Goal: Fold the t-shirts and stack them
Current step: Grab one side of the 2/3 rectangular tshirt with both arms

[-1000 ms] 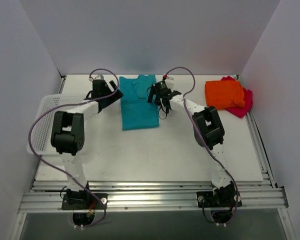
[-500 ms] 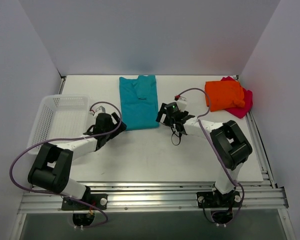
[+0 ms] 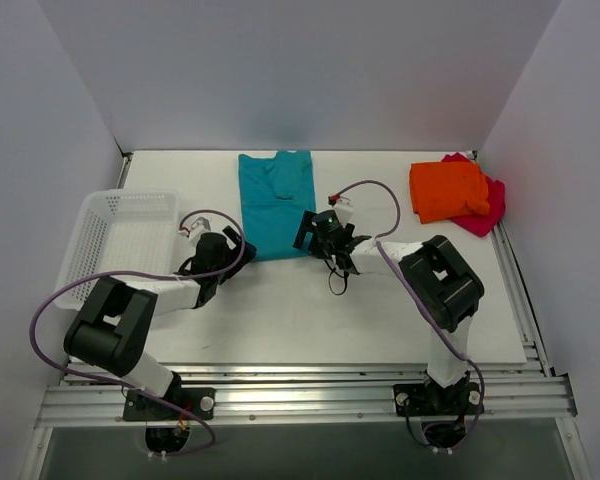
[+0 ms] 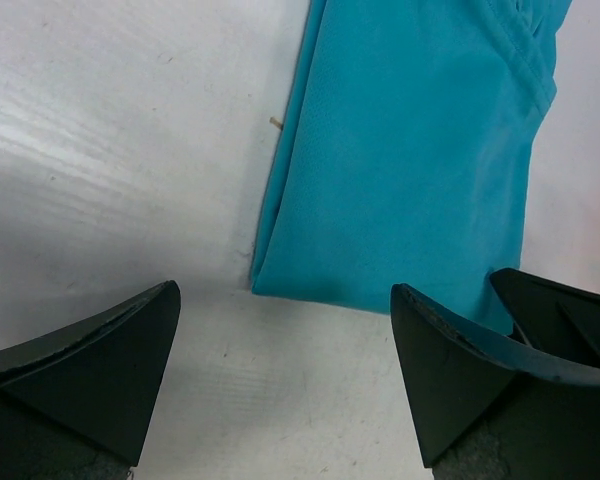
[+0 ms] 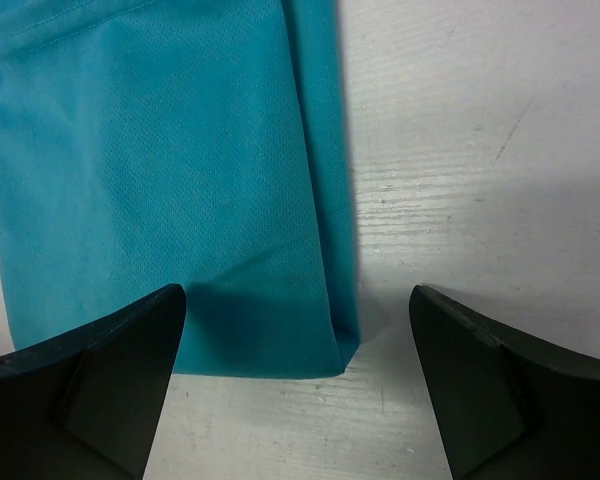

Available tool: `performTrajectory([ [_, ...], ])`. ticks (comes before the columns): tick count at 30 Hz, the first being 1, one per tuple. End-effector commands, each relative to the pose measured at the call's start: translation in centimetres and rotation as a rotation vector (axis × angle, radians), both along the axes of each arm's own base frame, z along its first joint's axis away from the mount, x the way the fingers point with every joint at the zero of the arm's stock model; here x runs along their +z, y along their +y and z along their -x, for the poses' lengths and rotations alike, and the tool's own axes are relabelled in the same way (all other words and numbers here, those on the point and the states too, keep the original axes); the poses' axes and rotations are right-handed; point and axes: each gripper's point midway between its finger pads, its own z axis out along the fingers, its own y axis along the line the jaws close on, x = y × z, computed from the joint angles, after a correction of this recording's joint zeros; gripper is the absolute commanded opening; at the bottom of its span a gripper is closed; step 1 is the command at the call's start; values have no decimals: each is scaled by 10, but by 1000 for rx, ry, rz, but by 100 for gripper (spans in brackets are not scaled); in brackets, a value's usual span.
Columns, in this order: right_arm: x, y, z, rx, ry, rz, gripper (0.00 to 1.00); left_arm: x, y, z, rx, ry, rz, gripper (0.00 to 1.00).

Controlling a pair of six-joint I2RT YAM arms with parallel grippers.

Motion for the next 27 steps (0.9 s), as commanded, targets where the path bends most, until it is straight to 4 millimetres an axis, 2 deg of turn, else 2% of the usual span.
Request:
performTrajectory([
  [1,-18,-6,3,-5,52,25,90,3,-9,-14,-9,-21,26,96],
  [4,-23,-14,2,-18,61,38,86,-6,-16,-18,-31,-10,36,98],
  [6,-25,-17,2,-21,64,41,75,-13,-22,-19,-43,-4,58,99],
  [7,-28,-19,3,-21,71,41,68,-16,-22,-18,-44,-1,64,100],
  [8,-30,-20,3,-22,75,40,46,-19,-24,-19,-45,-1,74,100],
  [9,-31,-20,3,-23,79,42,34,-21,-25,-19,-47,1,80,99],
  [10,-33,-20,3,-22,82,46,24,-21,-27,-20,-54,1,83,94],
  [14,-38,-20,3,-16,95,53,15,-27,-29,-18,-67,12,78,81],
  [15,-39,-21,3,-17,97,54,15,-27,-29,-18,-67,10,78,72],
  [17,-41,-21,3,-18,100,57,11,-28,-29,-17,-65,10,77,59],
  [18,-42,-20,4,-16,103,58,10,-29,-28,-16,-65,14,76,44],
  [19,-43,-21,5,-15,109,61,2,-29,-28,-17,-64,12,73,35],
  [20,-44,-21,5,-18,111,61,0,-31,-27,-17,-60,19,68,30],
  [21,-45,-21,5,-17,114,59,0,-31,-27,-19,-61,17,64,25],
  [22,-46,-21,6,-16,117,60,0,-30,-27,-20,-62,14,61,11],
  [23,-46,-20,7,-16,119,56,0,-32,-28,-19,-62,19,57,5],
  [27,-45,-21,12,-18,127,45,0,-29,-27,-19,-67,9,47,2],
])
